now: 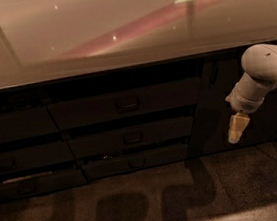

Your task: Open top drawer

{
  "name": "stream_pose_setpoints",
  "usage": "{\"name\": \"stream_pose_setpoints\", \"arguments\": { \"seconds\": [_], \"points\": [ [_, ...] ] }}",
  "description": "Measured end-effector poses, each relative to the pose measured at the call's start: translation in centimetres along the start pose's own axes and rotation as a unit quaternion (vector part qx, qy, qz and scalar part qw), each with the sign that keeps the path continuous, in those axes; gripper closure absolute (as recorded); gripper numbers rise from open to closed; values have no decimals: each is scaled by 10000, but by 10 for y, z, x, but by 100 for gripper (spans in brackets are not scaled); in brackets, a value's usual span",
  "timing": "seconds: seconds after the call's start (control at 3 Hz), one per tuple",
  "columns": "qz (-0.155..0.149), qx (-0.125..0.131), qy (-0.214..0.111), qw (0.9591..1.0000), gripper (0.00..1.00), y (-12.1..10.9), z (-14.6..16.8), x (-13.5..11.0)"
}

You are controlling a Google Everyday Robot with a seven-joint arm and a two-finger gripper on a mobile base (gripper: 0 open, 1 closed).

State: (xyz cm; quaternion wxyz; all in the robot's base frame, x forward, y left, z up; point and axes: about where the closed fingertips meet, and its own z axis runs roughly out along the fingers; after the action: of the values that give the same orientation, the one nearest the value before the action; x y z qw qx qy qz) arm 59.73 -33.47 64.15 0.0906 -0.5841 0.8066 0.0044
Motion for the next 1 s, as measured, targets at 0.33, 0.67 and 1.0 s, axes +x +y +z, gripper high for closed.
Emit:
{"name": "stream_pose_setpoints", "arguments": {
  "seconds": [0.33,0.67,1.0],
  "points": [
    [-30,36,6,10000,0,-1,1,-3],
    [-271,255,198,9991,0,5,-4,-30],
    [-694,616,518,9943,0,18,-10,-72]
  ]
}}
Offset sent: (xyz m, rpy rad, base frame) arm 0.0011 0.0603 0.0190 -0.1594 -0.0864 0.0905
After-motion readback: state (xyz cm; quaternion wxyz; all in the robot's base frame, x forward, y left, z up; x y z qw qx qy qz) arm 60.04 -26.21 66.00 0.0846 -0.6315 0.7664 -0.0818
